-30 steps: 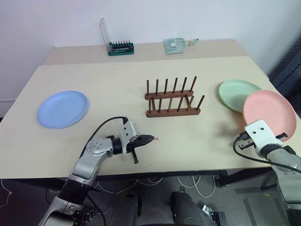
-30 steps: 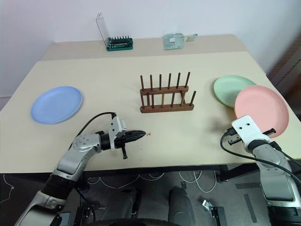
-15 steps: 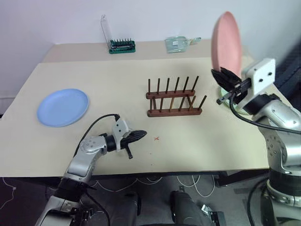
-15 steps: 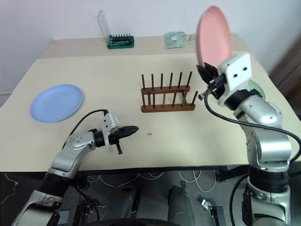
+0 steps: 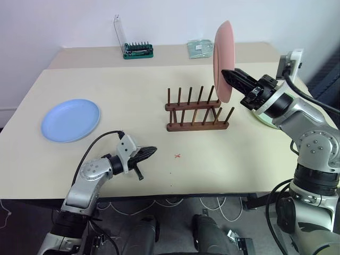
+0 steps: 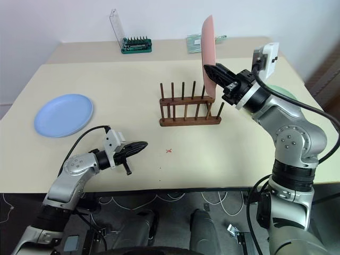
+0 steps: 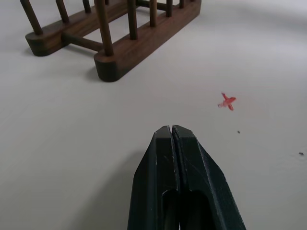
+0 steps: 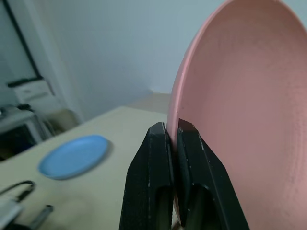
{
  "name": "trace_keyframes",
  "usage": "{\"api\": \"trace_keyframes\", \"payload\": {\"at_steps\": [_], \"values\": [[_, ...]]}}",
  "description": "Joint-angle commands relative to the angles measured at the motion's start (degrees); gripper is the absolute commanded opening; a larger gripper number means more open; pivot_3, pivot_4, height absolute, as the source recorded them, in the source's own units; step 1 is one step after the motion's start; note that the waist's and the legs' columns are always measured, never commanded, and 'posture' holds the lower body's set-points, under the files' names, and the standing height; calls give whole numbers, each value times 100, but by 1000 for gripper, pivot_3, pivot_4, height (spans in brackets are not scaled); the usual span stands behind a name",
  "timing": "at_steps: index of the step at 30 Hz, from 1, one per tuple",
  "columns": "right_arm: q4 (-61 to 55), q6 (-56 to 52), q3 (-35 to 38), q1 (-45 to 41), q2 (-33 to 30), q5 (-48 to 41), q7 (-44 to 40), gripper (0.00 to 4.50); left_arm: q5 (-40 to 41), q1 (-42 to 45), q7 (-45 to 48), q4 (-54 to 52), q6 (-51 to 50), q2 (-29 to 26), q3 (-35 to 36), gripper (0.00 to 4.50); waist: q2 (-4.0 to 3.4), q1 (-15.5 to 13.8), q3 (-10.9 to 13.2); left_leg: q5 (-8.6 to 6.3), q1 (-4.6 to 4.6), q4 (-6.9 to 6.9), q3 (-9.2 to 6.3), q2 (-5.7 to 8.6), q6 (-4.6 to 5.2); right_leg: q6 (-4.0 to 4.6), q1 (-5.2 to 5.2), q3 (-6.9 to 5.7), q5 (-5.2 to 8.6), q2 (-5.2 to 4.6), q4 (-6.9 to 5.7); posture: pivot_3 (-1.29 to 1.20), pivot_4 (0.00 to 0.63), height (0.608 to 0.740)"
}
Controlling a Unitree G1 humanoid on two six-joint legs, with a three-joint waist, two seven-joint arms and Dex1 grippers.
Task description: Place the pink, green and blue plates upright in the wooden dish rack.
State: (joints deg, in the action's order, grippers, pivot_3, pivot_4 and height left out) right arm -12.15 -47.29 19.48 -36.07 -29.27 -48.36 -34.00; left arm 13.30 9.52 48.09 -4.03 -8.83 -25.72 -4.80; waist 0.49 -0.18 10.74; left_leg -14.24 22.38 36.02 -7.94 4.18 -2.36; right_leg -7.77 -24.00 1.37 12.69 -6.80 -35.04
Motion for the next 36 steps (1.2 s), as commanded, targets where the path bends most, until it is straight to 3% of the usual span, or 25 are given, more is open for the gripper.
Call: {"api": "trace_keyframes", "payload": {"at_steps": [1, 11, 12, 14, 18, 22, 26, 32, 33, 36], "values": [[156, -44, 186, -18, -78, -261, -36, 20, 101, 8, -43, -254, -42, 2, 44, 0, 0, 13, 0, 0, 0, 0, 1, 0, 0, 0, 0, 0, 0, 0, 0, 0, 150, 740], [852, -270, 381, 33, 27, -618, 222, 20, 55, -10, -80, -286, -51, 9, -23, 0, -1, 98, -1, 0, 0, 1, 1, -1, 0, 0, -2, 0, -1, 1, -4, 0, 150, 740], [884, -259, 382, 42, 33, -624, 252, 639, 53, -7, -85, -282, -47, 9, -26, 0, -1, 100, -1, 0, 0, 0, 2, -2, 0, 0, -3, 0, -1, 2, -4, 0, 150, 740], [930, -225, 369, 57, 34, -588, 320, 1337, 54, -2, -90, -280, -44, 3, -32, 0, -1, 97, -1, 0, -1, 0, 1, -2, 0, 0, -3, 0, -1, 2, -5, 0, 150, 740], [839, 321, 357, 69, 3, -149, 521, 3363, 51, 8, -105, -285, -53, 10, -48, 0, -1, 93, 0, 0, 0, 0, 2, -1, 0, 0, -3, 1, -1, 2, -4, 0, 150, 740], [852, 688, 387, 65, -75, 101, 604, 3363, 47, 12, -117, -292, -62, 18, -60, 0, -1, 94, -1, 0, 0, 1, 3, 0, 0, -1, -3, 1, -1, 2, -4, 0, 150, 740], [781, 1056, 1112, 496, -506, 209, 702, 3363, 38, -2, -152, -330, -76, 49, -92, 0, -1, 33, 0, 0, 4, 2, 0, 1, 0, -1, -2, 0, -1, 1, -3, 0, 150, 740], [1207, 1572, 782, 1129, -1069, 1113, 394, 3363, 44, -19, -152, -365, -91, 49, -119, 0, -6, 79, -1, 0, -1, 3, 14, -1, 1, 0, -1, 5, -2, 0, -3, 0, 150, 740], [1270, 1659, 696, 1157, -1121, 1267, 355, 3363, 45, -19, -151, -366, -91, 50, -119, 0, -11, 113, -3, 0, -2, 3, 15, -1, 1, 1, -1, 5, -2, 1, -5, 0, 150, 740], [2085, 2874, -738, 1369, -1751, 3299, 313, 3363, 41, -13, -135, -353, -92, 55, -135, 0, -18, 132, -6, 0, -8, 2, 21, -4, 1, 2, -2, 9, -3, 3, -7, 0, 150, 740]]}}
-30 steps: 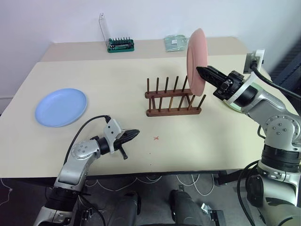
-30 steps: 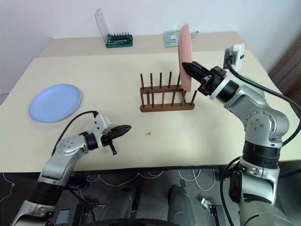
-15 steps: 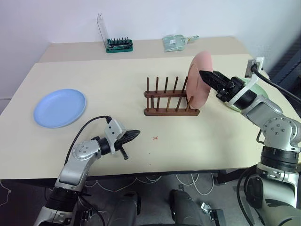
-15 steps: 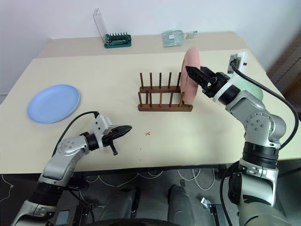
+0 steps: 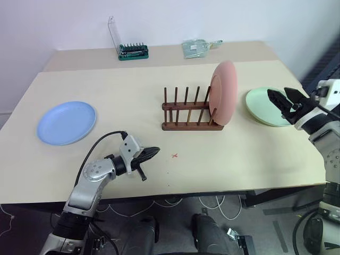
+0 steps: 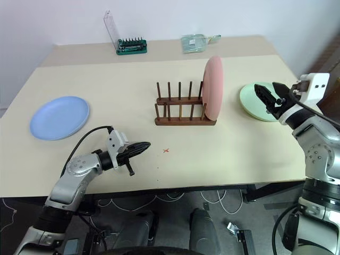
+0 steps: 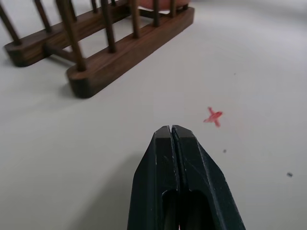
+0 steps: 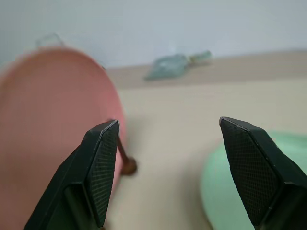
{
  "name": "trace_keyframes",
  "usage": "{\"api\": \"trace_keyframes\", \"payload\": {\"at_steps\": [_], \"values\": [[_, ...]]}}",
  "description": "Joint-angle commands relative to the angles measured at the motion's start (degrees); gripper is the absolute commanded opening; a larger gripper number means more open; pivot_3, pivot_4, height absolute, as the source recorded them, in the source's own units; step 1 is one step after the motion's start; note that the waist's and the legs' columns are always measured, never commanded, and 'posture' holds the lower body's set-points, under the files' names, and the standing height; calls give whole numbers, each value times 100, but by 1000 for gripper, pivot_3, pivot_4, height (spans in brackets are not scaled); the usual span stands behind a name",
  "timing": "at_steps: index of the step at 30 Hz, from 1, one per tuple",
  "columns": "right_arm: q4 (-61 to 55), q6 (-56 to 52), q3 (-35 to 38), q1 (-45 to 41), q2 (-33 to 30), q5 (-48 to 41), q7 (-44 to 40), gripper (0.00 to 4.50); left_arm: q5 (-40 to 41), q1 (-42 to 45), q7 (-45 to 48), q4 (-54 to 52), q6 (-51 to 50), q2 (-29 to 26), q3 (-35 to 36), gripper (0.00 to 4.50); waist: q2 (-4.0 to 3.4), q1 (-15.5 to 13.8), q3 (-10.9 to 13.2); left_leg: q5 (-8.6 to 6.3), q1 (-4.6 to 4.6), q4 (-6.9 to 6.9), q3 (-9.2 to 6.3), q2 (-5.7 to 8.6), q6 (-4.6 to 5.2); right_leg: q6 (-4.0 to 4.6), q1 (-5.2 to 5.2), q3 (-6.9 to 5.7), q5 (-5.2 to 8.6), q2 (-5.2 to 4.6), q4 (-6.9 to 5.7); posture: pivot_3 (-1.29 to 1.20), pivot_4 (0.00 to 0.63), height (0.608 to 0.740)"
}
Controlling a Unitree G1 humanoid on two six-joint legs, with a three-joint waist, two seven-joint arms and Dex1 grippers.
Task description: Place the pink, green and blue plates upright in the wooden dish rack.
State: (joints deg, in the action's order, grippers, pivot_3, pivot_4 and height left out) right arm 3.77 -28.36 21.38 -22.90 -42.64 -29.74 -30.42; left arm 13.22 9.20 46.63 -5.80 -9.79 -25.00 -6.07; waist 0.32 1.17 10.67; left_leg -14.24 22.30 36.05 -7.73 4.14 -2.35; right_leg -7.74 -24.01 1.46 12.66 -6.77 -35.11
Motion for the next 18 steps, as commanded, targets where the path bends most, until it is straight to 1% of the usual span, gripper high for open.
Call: {"api": "trace_keyframes", "payload": {"at_steps": [1, 4, 7, 10, 11, 13, 15, 18], "values": [[852, 1384, -1387, 11, -577, 2039, -14, 3363, 35, 34, 10, -164, 4, -9, -25, 0, 0, -7, 0, 0, 0, 0, 0, 0, 0, 0, 0, -1, 0, 0, 0, 0, 150, 740], [1764, 2184, -2039, -310, -693, 2865, -21, 3363, 14, 60, -9, -163, -2, 8, -44, 0, 0, -19, 1, 0, 1, 2, 3, 1, -1, 0, 0, 0, 0, 0, 2, 0, 150, 740], [2562, 2652, -2424, -634, -678, 3391, 52, 3363, 11, 46, -37, -180, -2, 21, -46, 0, -5, -18, 4, 1, 3, 3, 5, 2, -2, 0, 0, 4, 0, -2, 3, 0, 150, 740], [3477, 3084, -2653, -1015, -583, 3796, 288, 3363, 1, 14, -64, -197, 5, 9, -50, 0, -3, -19, 3, 2, 2, 5, 6, 2, -3, 0, 0, 5, -2, -1, 3, 0, 150, 740], [3728, 3210, -2686, -1123, -554, 3894, 370, 3140, -1, 9, -72, -203, 3, 5, -50, 0, -2, -20, 4, 2, 2, 5, 5, 2, -3, 1, 0, 5, -1, -1, 3, 0, 150, 740], [3995, 3418, -2703, -1234, -529, 3981, 419, 2519, -3, 8, -92, -213, -5, 4, -48, 0, 0, -39, 5, 2, 2, 4, 6, 3, -3, 1, 2, 5, -1, -2, 5, 0, 150, 740], [4080, 3556, -2679, -1247, -495, 3998, 422, 1601, -10, 3, -104, -219, -5, 0, -50, 0, 0, -46, 5, 2, 2, 5, 4, 4, -3, 1, 5, 5, -1, -2, 7, 0, 150, 740], [4073, 3695, -2674, -1203, -495, 4116, 491, 82, -14, 9, -111, -214, -5, 0, -59, 0, -1, -35, 5, 2, 2, 5, 4, 4, -3, 1, 5, 6, -2, -2, 6, 0, 150, 740]]}}
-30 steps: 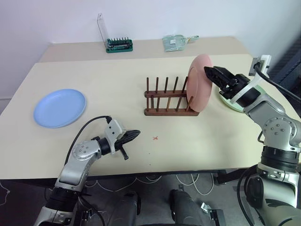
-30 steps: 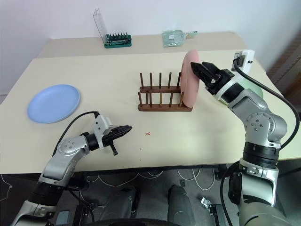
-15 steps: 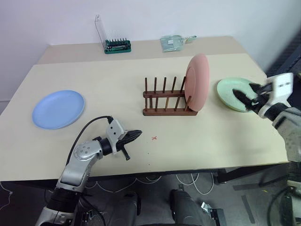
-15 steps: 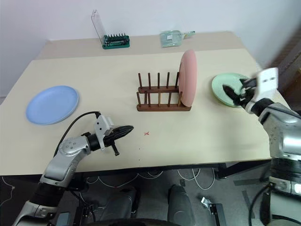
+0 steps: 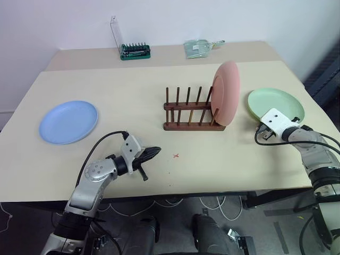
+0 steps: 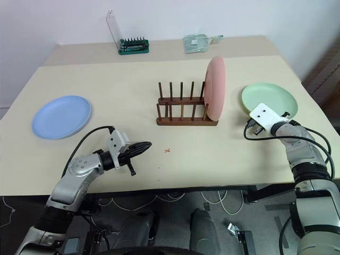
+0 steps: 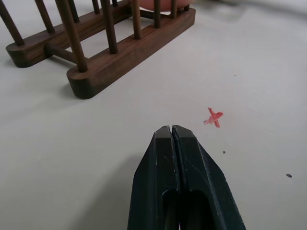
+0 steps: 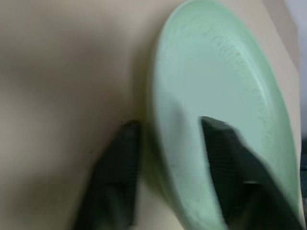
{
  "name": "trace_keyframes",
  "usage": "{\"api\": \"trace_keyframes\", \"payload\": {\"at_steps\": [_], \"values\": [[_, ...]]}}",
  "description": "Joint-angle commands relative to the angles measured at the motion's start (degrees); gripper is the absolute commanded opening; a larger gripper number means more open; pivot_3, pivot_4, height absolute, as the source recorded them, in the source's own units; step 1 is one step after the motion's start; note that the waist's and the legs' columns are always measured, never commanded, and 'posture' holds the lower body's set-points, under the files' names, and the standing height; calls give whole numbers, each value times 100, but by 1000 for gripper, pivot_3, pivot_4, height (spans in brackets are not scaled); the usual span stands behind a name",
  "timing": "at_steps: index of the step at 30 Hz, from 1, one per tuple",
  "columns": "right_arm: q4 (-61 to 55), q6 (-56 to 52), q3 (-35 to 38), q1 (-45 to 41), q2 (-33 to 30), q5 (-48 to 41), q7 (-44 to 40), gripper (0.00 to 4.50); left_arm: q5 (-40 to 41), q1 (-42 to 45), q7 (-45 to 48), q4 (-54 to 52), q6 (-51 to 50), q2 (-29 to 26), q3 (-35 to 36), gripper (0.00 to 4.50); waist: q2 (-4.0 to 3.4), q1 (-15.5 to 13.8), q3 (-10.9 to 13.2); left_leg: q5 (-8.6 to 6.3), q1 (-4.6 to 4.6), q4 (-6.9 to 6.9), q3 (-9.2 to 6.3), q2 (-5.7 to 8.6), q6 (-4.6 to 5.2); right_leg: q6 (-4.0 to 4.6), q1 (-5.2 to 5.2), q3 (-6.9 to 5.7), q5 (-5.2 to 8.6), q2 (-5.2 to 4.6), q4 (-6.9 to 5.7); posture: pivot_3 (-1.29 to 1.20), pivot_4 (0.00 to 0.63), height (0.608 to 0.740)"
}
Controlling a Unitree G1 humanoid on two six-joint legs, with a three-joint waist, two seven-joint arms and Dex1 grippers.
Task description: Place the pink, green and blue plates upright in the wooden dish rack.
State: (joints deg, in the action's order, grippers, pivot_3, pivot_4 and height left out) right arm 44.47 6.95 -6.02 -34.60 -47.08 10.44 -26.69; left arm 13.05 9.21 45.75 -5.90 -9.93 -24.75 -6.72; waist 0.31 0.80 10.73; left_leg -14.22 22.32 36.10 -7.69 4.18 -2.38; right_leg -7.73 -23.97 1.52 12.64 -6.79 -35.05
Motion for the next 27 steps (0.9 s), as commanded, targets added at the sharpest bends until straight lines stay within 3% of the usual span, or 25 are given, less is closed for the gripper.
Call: {"api": "trace_keyframes", "payload": {"at_steps": [1, 6, 10, 18, 21, 23, 27], "values": [[4, 212, 57, -25, -58, 154, 167, 30, 2, 15, -25, -198, 9, -25, 3, 0, 0, 3, 0, 0, -1, 0, 0, 0, 0, 0, 0, 0, 0, 0, -1, 0, 150, 740], [-429, 423, 4, 174, -217, 778, 990, 30, 2, 43, -25, -165, 31, -28, -18, 0, -1, 2, 0, 0, -1, -1, -1, 0, 0, 0, -1, 0, 0, 0, -2, 0, 150, 740], [-1495, 401, 227, 320, -551, 1479, 1914, 30, 6, 31, -24, -165, 39, -37, -16, 0, -8, 5, 0, 1, 2, -1, 1, 3, -1, 0, -6, 5, 0, 0, -4, 0, 150, 740], [-3813, 636, 626, -528, -928, 1250, 1283, 30, -4, 68, 6, -96, 57, -31, -61, 0, -15, 20, -1, 1, 2, -5, 5, -2, -1, -2, -12, 8, 0, 1, -7, 0, 150, 740], [-4513, 575, 523, -1013, -571, 670, 720, 30, -9, 80, 12, -79, 63, -20, -78, 0, -12, 24, -1, 1, 2, -3, 5, -3, -1, -2, -10, 8, 0, 1, -4, 0, 150, 740], [-5028, 317, 472, -1107, -138, -169, 226, 30, -18, 80, 10, -78, 72, -16, -88, 0, -5, 19, -1, 1, 2, -4, 0, -4, -1, -2, -9, 5, 0, 1, -4, 0, 150, 740], [-6310, -1868, 726, -1032, 1051, -2726, -234, 30, -19, 66, -7, -89, 83, -6, -89, 0, 4, 10, 2, 1, 3, 1, -11, -4, -1, 0, -5, 4, -1, 1, -5, 0, 150, 740]]}}
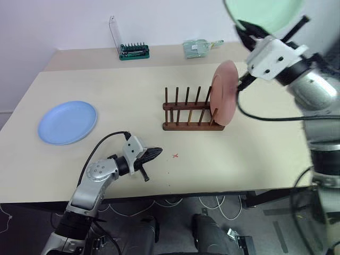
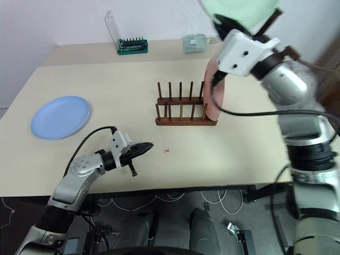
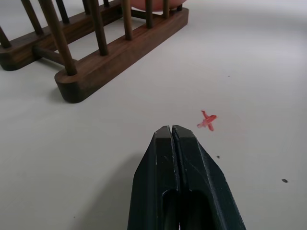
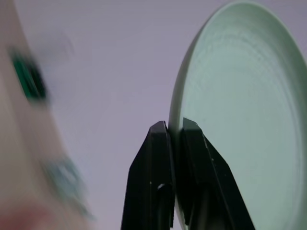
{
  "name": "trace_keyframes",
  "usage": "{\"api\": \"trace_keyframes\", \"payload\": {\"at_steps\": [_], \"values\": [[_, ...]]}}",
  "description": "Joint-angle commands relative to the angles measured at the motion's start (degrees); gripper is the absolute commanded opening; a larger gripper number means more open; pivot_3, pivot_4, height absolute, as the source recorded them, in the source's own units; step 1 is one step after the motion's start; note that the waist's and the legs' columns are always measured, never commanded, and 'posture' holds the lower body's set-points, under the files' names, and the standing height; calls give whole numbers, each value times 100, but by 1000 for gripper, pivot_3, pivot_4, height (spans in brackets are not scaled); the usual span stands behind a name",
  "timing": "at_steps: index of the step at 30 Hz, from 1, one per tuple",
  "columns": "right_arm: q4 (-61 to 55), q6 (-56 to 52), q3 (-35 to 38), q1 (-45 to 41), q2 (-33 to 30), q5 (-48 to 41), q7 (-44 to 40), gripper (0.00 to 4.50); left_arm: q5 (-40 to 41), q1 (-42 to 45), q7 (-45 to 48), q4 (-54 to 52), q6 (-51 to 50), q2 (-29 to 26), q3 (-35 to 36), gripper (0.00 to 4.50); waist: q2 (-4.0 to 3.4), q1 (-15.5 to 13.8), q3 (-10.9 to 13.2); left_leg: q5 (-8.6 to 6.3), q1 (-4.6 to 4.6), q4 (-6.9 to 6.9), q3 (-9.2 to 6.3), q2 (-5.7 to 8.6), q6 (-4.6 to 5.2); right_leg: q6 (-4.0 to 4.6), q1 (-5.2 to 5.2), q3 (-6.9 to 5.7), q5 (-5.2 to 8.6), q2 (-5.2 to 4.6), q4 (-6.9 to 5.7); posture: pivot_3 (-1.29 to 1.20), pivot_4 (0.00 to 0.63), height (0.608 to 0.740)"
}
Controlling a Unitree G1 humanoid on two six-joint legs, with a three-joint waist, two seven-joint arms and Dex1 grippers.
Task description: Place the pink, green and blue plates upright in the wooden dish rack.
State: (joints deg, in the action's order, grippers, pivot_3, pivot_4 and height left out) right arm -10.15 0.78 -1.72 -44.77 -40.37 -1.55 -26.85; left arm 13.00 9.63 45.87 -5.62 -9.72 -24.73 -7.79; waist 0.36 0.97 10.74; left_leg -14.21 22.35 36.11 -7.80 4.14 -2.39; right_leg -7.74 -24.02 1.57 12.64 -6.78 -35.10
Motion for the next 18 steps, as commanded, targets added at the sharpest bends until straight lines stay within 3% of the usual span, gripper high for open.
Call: {"api": "trace_keyframes", "payload": {"at_steps": [1, 4, 7, 18], "values": [[-1036, -1545, 340, 28, 488, -1797, -266, 30, -15, 21, -23, -118, 64, -6, 17, 0, 0, -26, 0, 0, 1, 0, -5, 1, 0, 0, -1, 0, 0, 0, -2, 0, 150, 740], [-1799, -2786, 501, 473, 833, -3569, -298, 30, -23, -6, -65, -153, 58, 5, 17, 0, 4, -83, -2, 0, 7, 1, -19, 4, 0, 1, 1, -10, 0, -2, 2, 0, 150, 740], [-1864, -3764, 765, 808, 1077, -4751, 86, 30, -29, -35, -92, -175, 68, -4, 22, 0, 3, -56, -2, -1, 6, -2, -18, 4, 1, 2, 0, -10, 0, -4, 2, 0, 150, 740], [-1193, -4876, 1467, 1011, 1862, -6091, 1402, 30, -25, -42, -108, -179, 90, -14, 6, 0, 1, -18, -2, 0, 4, -5, -8, 2, 1, 3, -11, -10, -1, 3, -8, 0, 150, 740]]}}
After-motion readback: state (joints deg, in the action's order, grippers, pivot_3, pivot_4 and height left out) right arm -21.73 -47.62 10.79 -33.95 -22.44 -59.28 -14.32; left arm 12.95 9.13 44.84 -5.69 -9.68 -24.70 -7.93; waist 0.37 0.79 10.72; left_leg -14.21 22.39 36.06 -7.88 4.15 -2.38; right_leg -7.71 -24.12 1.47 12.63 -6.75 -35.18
